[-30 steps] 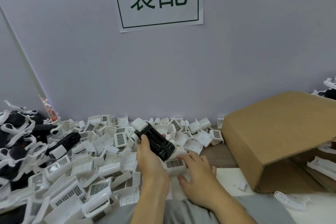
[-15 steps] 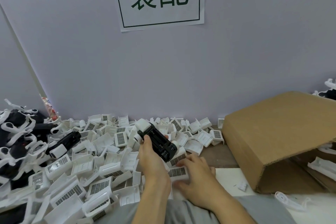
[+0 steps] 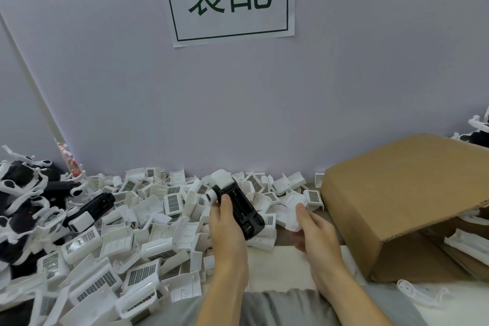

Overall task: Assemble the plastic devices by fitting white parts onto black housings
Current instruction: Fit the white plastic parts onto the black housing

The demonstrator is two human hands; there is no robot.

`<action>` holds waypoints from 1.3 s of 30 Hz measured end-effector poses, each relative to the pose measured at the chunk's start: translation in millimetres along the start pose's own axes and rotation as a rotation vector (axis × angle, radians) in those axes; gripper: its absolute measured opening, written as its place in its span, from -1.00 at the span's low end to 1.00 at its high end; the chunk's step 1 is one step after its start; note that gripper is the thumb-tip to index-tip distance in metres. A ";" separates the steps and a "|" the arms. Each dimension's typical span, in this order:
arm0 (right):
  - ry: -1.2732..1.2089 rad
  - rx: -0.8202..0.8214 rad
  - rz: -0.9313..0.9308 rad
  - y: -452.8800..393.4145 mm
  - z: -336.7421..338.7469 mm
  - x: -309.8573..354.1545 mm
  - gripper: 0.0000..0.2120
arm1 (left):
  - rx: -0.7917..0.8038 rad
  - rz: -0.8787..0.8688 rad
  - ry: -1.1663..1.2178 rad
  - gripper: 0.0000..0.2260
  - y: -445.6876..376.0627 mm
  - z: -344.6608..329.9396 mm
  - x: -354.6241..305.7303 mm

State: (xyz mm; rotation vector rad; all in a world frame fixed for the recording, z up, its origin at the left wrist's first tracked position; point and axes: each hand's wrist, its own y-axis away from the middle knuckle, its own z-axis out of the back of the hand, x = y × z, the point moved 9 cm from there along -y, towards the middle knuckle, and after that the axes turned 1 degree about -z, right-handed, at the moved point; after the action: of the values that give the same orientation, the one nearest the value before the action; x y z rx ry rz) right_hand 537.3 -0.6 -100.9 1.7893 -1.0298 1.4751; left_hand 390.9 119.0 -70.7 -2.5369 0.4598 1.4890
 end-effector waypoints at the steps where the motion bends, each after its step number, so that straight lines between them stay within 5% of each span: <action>1: -0.074 0.001 -0.022 -1.8 1.3 -1.9 -0.72 | 0.026 0.009 -0.030 -0.79 1.0 -3.0 2.6; 4: -0.195 0.029 -0.017 -3.5 1.1 0.5 -0.86 | 0.098 0.013 -0.137 -0.84 2.8 -11.1 8.7; 13: -0.154 0.236 0.122 6.5 -12.4 33.8 -0.67 | 0.225 0.048 -0.328 -0.81 6.2 -25.8 23.7; 16: -0.183 0.292 0.092 11.6 -17.7 36.7 -0.82 | 0.238 0.060 -0.349 -0.82 7.6 -28.3 25.3; 27: 0.224 -0.044 0.492 21.4 -0.5 61.6 -0.57 | 0.238 0.155 -0.291 -0.73 10.3 -29.6 31.8; 31: 0.544 0.048 0.683 36.6 -27.7 67.1 -0.63 | 0.294 0.206 -0.182 -0.62 12.0 -32.1 37.3; 39: 0.627 0.081 0.746 45.3 -36.8 67.6 -0.66 | 0.350 0.041 -0.286 -0.78 14.9 -36.1 27.3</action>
State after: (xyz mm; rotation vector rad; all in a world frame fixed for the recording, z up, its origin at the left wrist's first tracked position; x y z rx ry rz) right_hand 485.3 -6.7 -28.5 0.8602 -1.3530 2.3340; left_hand 427.9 89.5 -76.7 -2.0250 0.6631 1.5914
